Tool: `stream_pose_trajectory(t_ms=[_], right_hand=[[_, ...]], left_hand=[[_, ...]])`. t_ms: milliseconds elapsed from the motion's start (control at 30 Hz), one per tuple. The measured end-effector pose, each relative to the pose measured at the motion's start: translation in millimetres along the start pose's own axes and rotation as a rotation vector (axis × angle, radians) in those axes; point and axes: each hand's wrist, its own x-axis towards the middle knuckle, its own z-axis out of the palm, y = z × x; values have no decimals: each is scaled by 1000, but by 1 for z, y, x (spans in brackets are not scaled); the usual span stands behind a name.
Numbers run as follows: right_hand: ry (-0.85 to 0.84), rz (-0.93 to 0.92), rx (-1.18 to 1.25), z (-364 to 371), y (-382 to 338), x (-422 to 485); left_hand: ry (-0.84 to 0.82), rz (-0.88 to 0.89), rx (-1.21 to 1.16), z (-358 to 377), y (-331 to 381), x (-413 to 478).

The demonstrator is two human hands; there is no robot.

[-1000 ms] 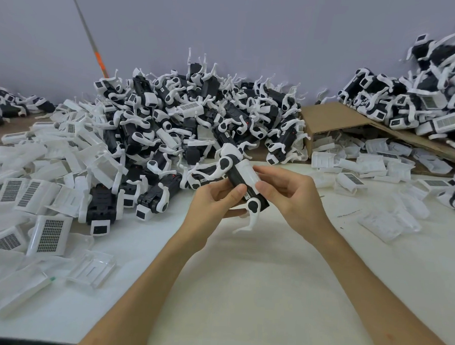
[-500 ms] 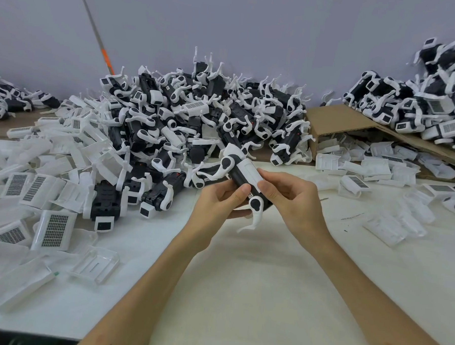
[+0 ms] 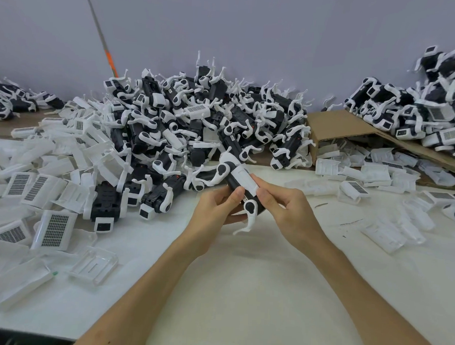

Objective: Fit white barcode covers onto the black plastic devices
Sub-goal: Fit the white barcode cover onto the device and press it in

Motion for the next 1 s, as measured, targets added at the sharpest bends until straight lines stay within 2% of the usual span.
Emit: stream_pose_trajectory(t_ms=[67,167,300,433,567,1000], right_hand=[[18,-3,29,4,-1,0],[24,-60,-64,16,-5,-3],[51,-67,-42,21,-8,-4],[94,61,121,16,-11,-2],[-20,186,258,12,-10,0],[65,159,407,20,-4,0]], left_hand=[[-19,-25,-57,-1,3,1],[-84,-38,-194,-1,8,1],[-115,-38,-226,-3,8,1],[-228,-35,-289,-4,10,1],[-355,-9,-257,-7,10,0],[-310,-17,-184,2,16,-4]])
